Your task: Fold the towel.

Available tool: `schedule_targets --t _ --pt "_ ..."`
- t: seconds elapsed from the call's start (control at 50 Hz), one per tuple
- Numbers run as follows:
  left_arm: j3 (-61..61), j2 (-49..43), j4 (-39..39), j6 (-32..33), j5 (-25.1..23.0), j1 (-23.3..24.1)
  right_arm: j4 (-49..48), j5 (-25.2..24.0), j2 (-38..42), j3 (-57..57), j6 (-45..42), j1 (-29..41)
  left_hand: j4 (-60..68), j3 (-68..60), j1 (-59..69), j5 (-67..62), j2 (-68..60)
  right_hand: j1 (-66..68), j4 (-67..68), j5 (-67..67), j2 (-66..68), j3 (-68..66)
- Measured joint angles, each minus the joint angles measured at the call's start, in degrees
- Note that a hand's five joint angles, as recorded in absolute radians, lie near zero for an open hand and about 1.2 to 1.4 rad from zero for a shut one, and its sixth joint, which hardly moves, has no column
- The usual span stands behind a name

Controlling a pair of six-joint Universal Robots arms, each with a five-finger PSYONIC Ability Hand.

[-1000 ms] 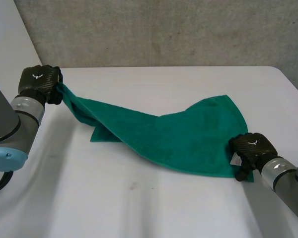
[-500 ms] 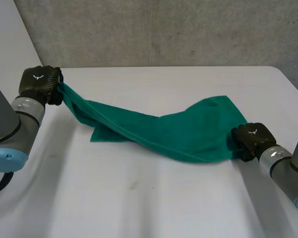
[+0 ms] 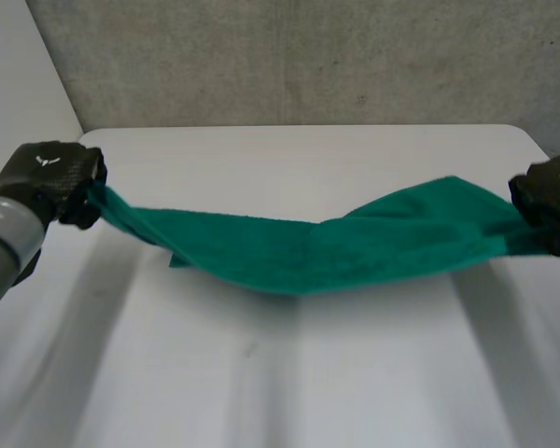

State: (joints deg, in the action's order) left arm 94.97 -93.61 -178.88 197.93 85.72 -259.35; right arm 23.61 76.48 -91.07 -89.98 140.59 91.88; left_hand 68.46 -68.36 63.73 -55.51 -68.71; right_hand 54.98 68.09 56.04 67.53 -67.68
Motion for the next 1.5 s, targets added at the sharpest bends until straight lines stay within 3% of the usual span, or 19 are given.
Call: schedule_targets --t 0.04,0.08,0.22,0.24,0.36,0.4,0.56,0.62,0.7,0.78,0.9,1.0,1.22,1.36,1.5 --pt "0.88 1.52 1.12 0.79 -0.59 -0.22 1.90 0.15 -0.63 0.04 -2.00 0.00 0.00 0.00 0.00 0.00 0.00 0.00 0.00 0.00 0.00 -0.03" --pt "5.39 6.81 3.96 3.49 -3.82 -1.64 7.41 0.81 -2.55 -1.37 -10.24 0.06 0.00 0.00 0.00 0.00 0.00 0.00 0.00 0.00 0.00 -0.03" --pt "10.46 8.88 3.93 4.84 -7.68 -3.87 8.50 1.43 -1.57 -4.89 -15.28 0.31 0.00 0.00 0.00 0.00 0.00 0.00 0.00 -0.01 0.00 -0.03" --pt "12.10 6.84 2.47 5.01 -9.05 -4.76 6.40 1.83 2.78 -6.49 -15.98 0.54 0.01 0.00 0.00 0.00 0.00 0.00 0.00 0.00 0.00 -0.03" --pt "10.55 -1.03 -1.12 5.05 -9.44 -5.03 1.31 3.63 11.50 -5.03 -15.24 1.21 0.00 -0.03 0.00 0.00 0.00 0.00 0.00 0.00 0.00 -0.03" --pt "5.32 -7.51 -3.08 4.92 -8.72 -4.52 -2.01 6.53 16.83 0.16 -13.41 2.18 0.01 -0.06 0.00 0.00 0.00 0.00 0.00 0.00 0.00 -0.03" --pt "-16.40 -18.70 -4.32 4.31 -3.36 -0.69 -6.65 13.33 24.10 22.46 -6.57 6.49 0.02 -0.16 0.00 0.00 -0.05 0.00 0.02 0.01 0.05 -0.04" --pt "-31.54 -24.80 -4.72 3.85 0.77 2.12 -9.38 17.54 28.31 37.94 -1.94 9.46 0.02 -0.16 0.00 0.00 -0.05 0.00 0.02 0.00 0.05 -0.04" --pt "-43.08 -24.92 -8.70 1.01 4.50 3.56 -14.76 18.32 28.46 49.74 3.43 10.21 0.02 -0.16 0.00 0.00 -0.06 0.76 0.03 0.06 0.05 -0.06" --pt "-47.06 -21.22 -14.33 -3.46 6.58 3.79 -21.03 16.84 25.29 52.84 7.69 9.64 0.03 -0.17 0.00 0.00 -0.06 0.76 0.03 0.18 0.05 -0.06" --pt "-40.48 -16.36 -18.80 -7.84 6.83 3.06 -25.31 14.02 20.08 43.68 9.84 8.86 0.02 -0.17 0.00 -0.95 -0.06 0.76 0.02 0.80 0.05 -0.07" --pt "-28.05 -14.65 -19.58 -9.25 5.64 2.27 -26.44 10.55 16.66 29.09 9.98 8.42 0.03 -0.17 0.00 -0.96 -0.07 0.76 0.02 0.85 0.05 -0.07" --pt "-5.19 -15.48 -19.10 -11.56 -0.90 -1.49 -26.34 3.75 15.95 6.22 10.07 8.35 0.03 -0.17 0.01 -0.95 -0.08 0.76 0.03 0.85 0.05 -0.07" --pt "1.69 -14.34 -18.25 -11.55 -3.36 -2.09 -24.06 3.39 15.35 1.26 9.02 8.34 0.03 -0.18 0.01 -0.95 -0.08 0.76 0.03 0.85 0.05 -0.07" --pt "3.74 -4.79 -10.06 -10.92 -4.37 -3.99 -10.07 4.17 7.48 1.83 2.87 8.22 0.03 -0.18 0.01 -0.95 -0.08 0.76 0.03 0.86 0.05 -0.07"
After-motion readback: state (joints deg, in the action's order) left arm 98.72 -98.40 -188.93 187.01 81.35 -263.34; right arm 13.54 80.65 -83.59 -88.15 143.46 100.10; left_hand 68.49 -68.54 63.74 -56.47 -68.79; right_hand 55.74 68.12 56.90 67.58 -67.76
